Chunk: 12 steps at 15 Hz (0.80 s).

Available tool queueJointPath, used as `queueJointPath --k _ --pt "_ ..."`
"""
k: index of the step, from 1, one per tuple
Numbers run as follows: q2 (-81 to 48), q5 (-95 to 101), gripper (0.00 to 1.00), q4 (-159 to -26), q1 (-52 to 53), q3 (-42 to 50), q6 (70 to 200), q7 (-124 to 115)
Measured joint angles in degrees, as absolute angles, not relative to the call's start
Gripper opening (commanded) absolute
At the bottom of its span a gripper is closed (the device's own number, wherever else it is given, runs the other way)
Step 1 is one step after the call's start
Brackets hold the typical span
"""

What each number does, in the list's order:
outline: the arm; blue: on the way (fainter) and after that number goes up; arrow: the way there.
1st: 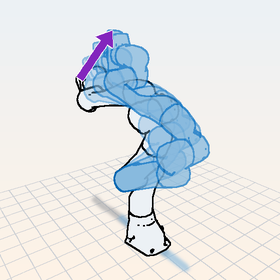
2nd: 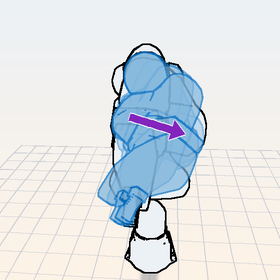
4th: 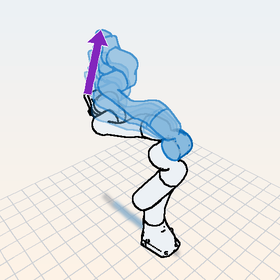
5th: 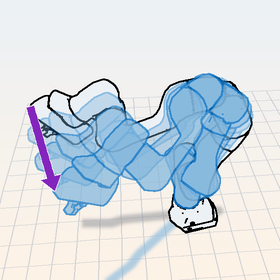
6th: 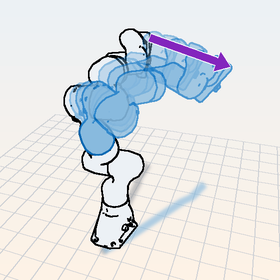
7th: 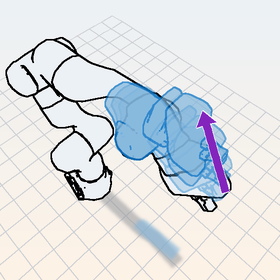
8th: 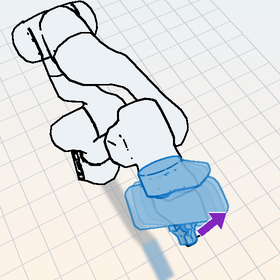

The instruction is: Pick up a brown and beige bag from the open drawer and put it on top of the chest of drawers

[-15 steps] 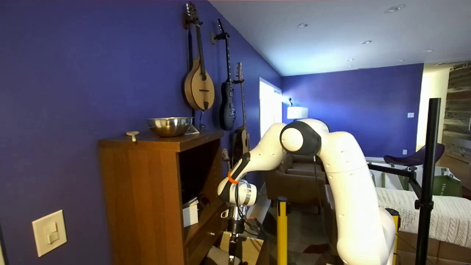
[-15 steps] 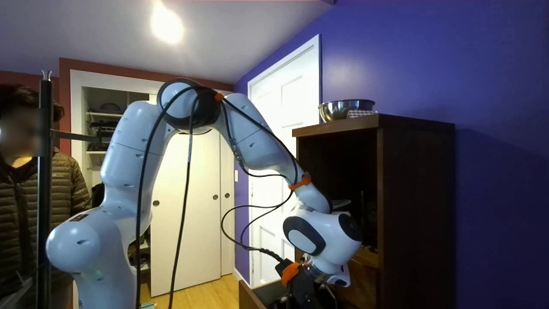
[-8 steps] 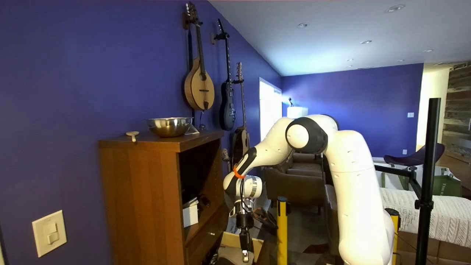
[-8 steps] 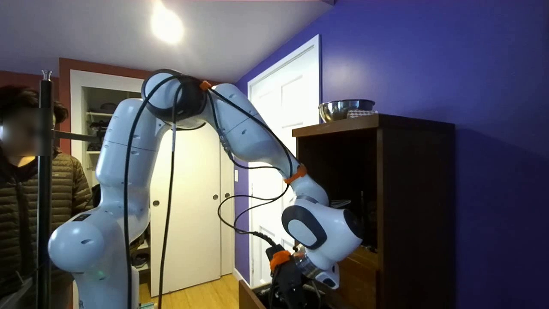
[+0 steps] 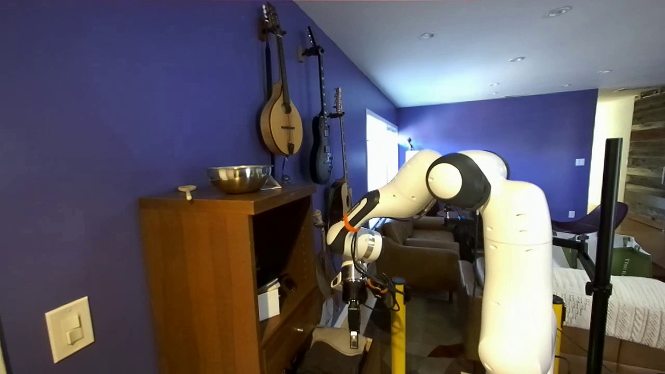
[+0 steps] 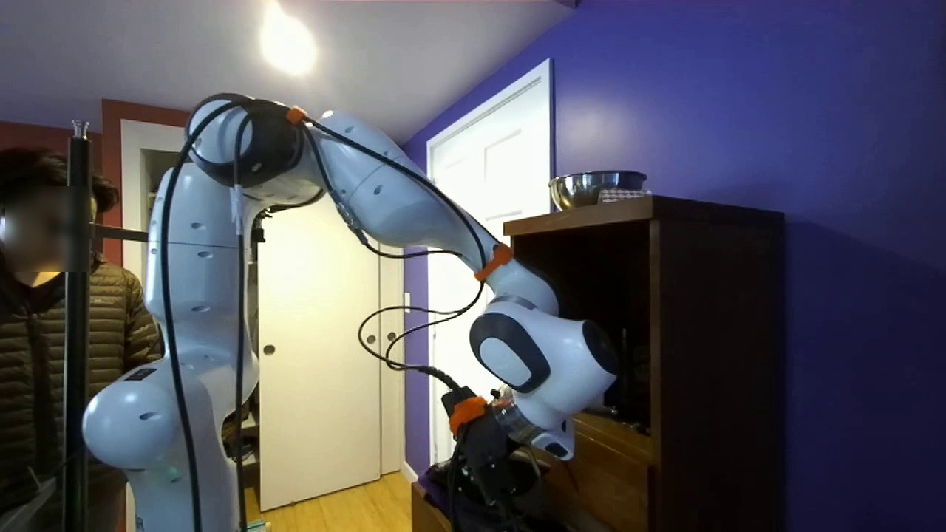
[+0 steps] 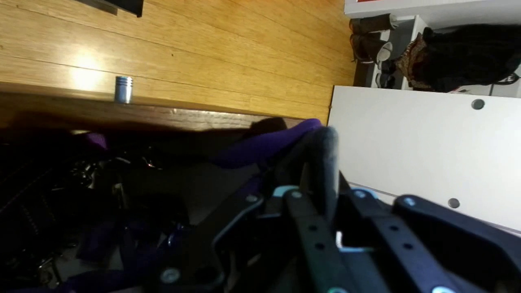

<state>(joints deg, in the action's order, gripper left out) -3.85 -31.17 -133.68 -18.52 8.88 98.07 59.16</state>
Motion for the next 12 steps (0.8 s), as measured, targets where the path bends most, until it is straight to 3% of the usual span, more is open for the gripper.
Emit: queueJointPath --k 7,12 --pt "4.2 -33.8 0.02 -137.3 -18.5 13.6 96.2 63.4" --pt "7.7 -36.1 0.02 -140.1 -18.4 15.0 104.6 63.5"
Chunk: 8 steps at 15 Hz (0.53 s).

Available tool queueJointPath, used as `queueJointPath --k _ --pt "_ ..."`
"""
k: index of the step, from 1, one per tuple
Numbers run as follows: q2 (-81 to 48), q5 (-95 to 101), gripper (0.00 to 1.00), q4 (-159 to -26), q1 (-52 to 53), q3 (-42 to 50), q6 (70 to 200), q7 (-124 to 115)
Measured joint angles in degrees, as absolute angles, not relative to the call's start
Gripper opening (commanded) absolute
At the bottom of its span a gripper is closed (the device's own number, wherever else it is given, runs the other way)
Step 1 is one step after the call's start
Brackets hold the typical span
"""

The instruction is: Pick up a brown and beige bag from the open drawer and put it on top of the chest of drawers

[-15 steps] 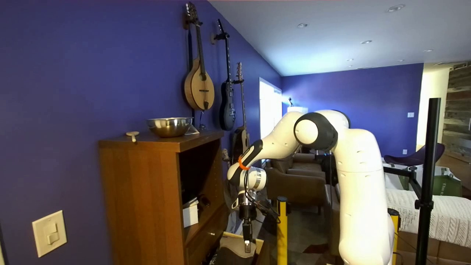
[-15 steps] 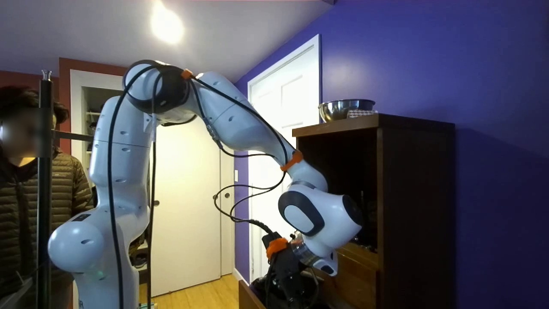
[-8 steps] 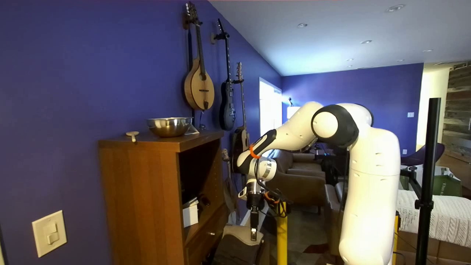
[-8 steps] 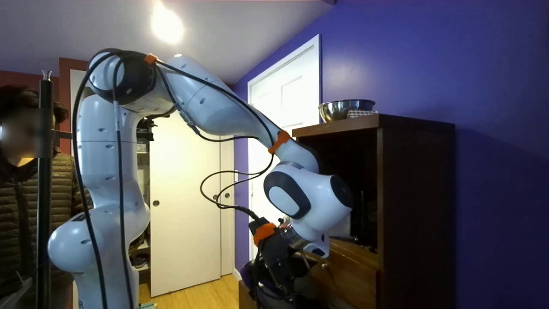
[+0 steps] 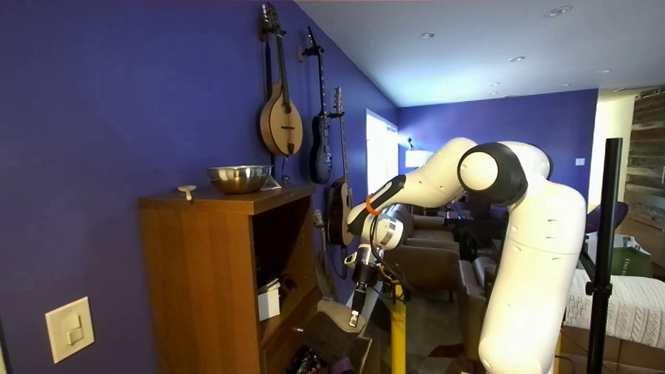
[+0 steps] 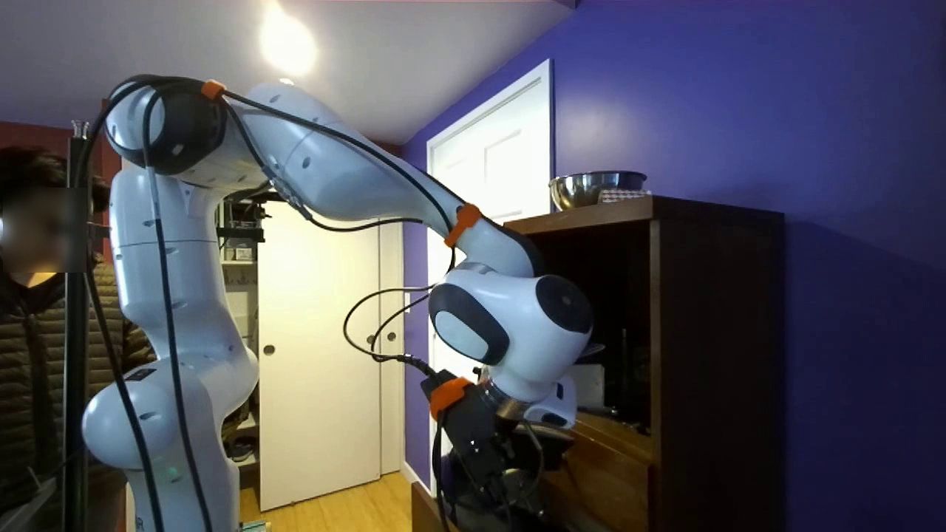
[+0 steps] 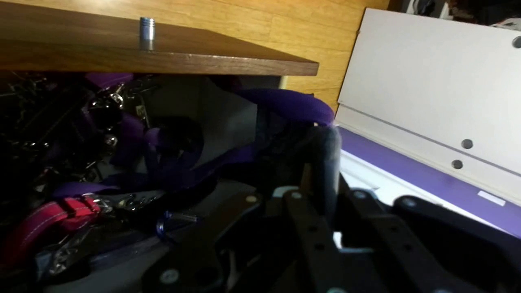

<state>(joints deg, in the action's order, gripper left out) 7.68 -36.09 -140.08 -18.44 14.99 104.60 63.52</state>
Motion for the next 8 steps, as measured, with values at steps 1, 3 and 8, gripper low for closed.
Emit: queueJointPath --k 1,3,8 --pt "8.5 -36.1 0.02 -140.9 -18.4 15.0 106.9 63.5" --pt "10.2 -36.1 0.02 -142.9 -17.9 15.0 112.2 63.7" --pt "15.8 -37.6 0.02 -151.4 -14.7 15.0 128.1 65.9"
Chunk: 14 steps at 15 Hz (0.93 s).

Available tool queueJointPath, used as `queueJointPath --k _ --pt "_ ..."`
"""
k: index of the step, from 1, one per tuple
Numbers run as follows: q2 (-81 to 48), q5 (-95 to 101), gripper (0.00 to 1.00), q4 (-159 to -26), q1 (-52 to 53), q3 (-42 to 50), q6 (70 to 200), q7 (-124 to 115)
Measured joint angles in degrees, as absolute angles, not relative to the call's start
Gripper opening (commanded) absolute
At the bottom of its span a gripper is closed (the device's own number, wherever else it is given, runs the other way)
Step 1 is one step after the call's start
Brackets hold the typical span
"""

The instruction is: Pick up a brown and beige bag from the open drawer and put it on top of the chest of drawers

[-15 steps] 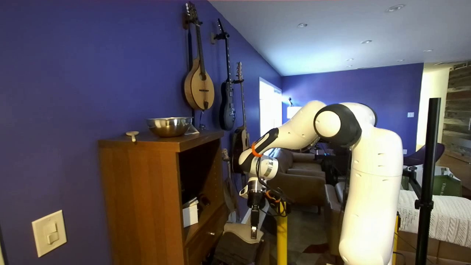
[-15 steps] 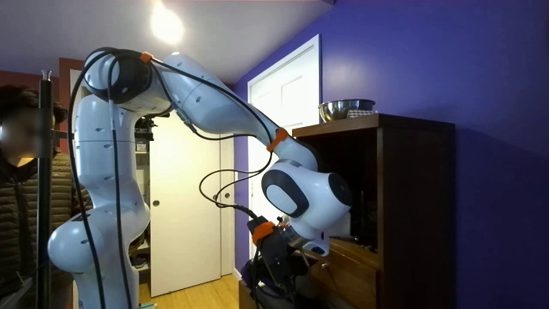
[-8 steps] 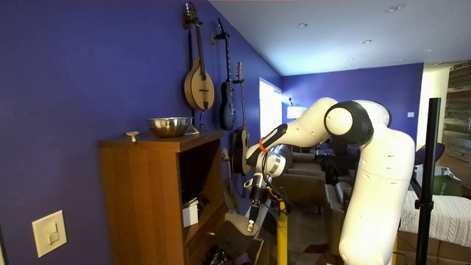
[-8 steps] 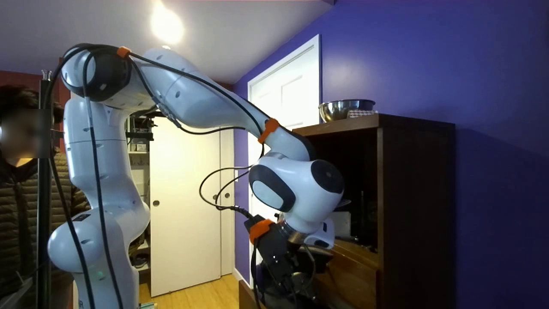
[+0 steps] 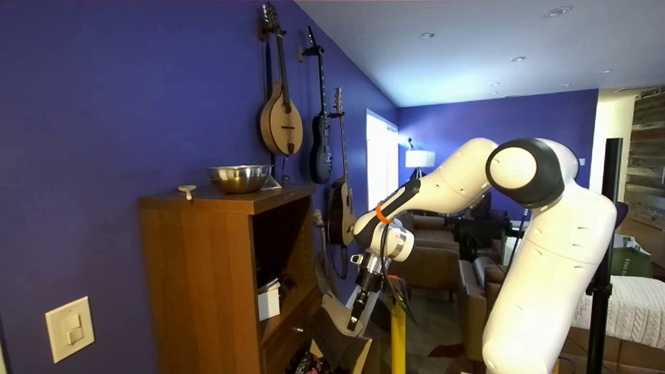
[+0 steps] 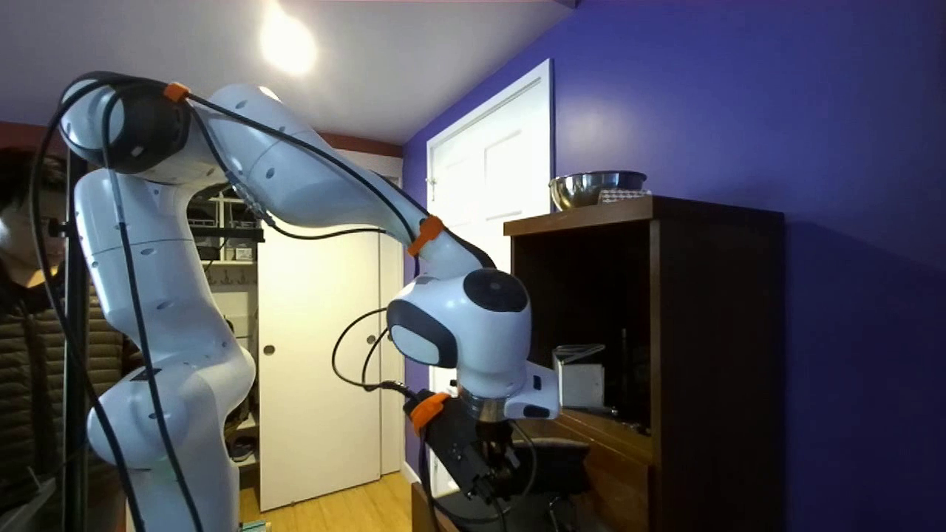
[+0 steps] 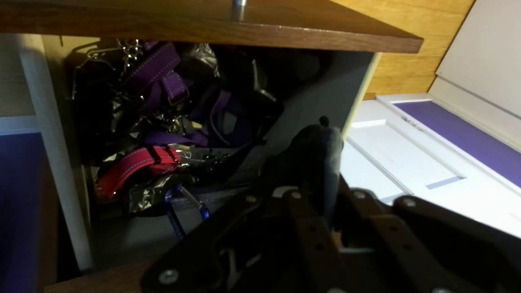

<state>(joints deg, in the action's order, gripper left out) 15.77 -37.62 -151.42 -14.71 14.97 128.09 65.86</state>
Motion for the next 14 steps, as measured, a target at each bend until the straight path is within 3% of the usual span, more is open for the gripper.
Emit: queueJointPath --k 4,10,14 --pt "21.2 -42.3 0.02 -158.1 -12.8 16.1 136.4 68.5" --pt "28.0 -42.6 0.02 -157.3 -13.2 22.6 130.9 69.2" --pt "32.6 -39.1 0.02 -156.9 -14.1 24.3 117.8 69.5"
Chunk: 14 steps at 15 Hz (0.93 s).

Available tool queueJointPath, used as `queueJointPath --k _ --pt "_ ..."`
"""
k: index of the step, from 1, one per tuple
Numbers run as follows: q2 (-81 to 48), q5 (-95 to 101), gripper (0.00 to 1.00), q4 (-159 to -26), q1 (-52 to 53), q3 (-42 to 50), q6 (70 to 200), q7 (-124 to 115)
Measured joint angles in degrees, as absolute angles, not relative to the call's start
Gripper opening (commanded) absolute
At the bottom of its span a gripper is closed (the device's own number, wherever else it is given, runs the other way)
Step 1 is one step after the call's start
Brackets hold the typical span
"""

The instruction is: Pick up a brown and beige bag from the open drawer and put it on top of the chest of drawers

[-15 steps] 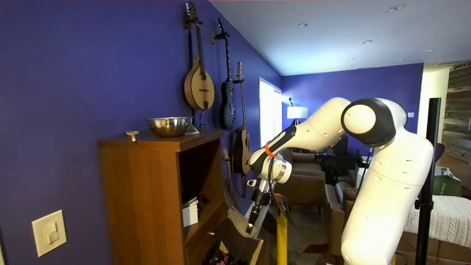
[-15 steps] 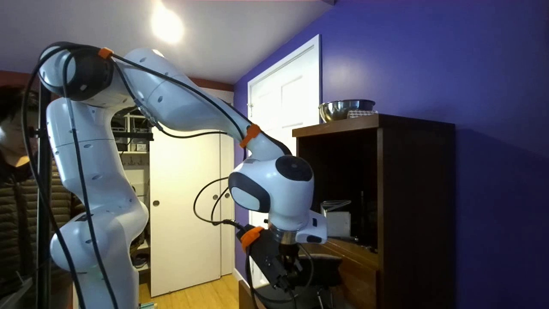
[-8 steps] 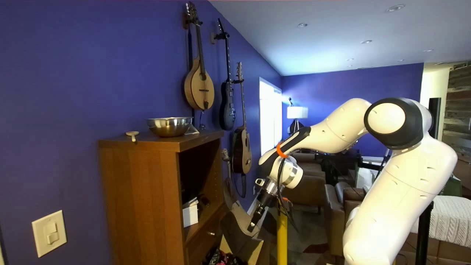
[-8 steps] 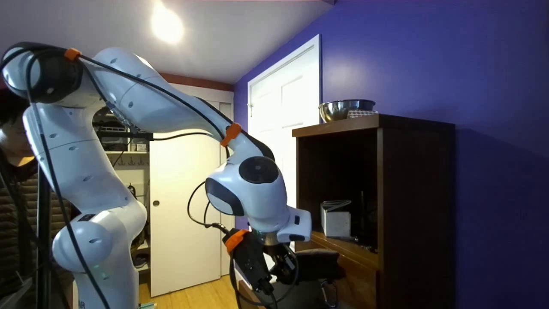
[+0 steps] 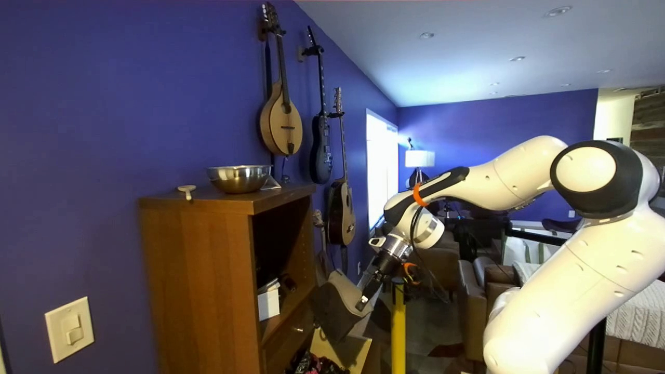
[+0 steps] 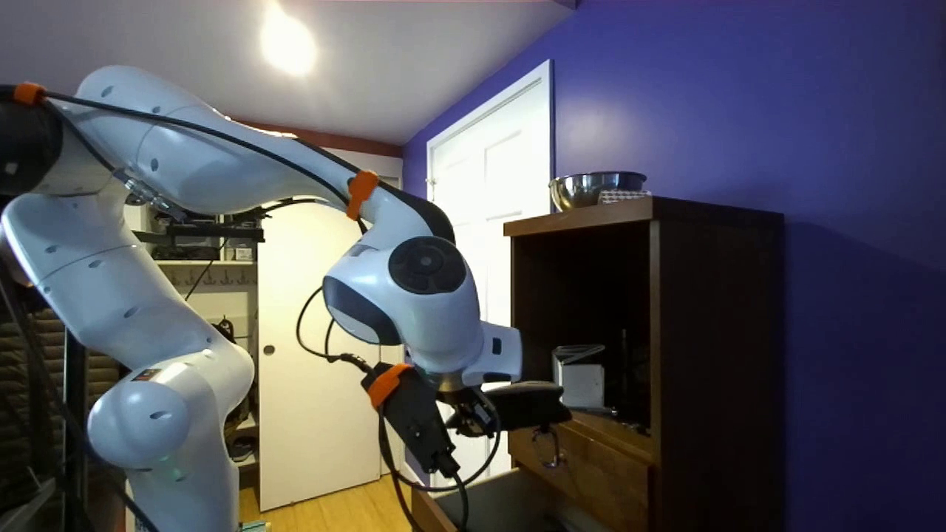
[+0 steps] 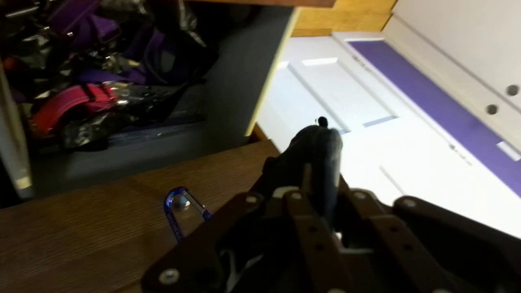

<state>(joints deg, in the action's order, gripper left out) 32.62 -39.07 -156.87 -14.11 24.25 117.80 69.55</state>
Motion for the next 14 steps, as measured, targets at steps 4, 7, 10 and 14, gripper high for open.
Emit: queueJointPath --k 4,7,10,14 --pt "34.2 -35.6 0.02 -155.9 -14.0 24.3 107.1 70.8" --pt "33.5 -32.5 0.02 -154.1 -13.5 24.5 99.8 73.7" --pt "30.9 -31.7 0.02 -152.2 -11.9 25.1 94.3 79.2" --pt "27.3 -31.6 0.02 -151.3 -11.3 24.4 93.1 80.4"
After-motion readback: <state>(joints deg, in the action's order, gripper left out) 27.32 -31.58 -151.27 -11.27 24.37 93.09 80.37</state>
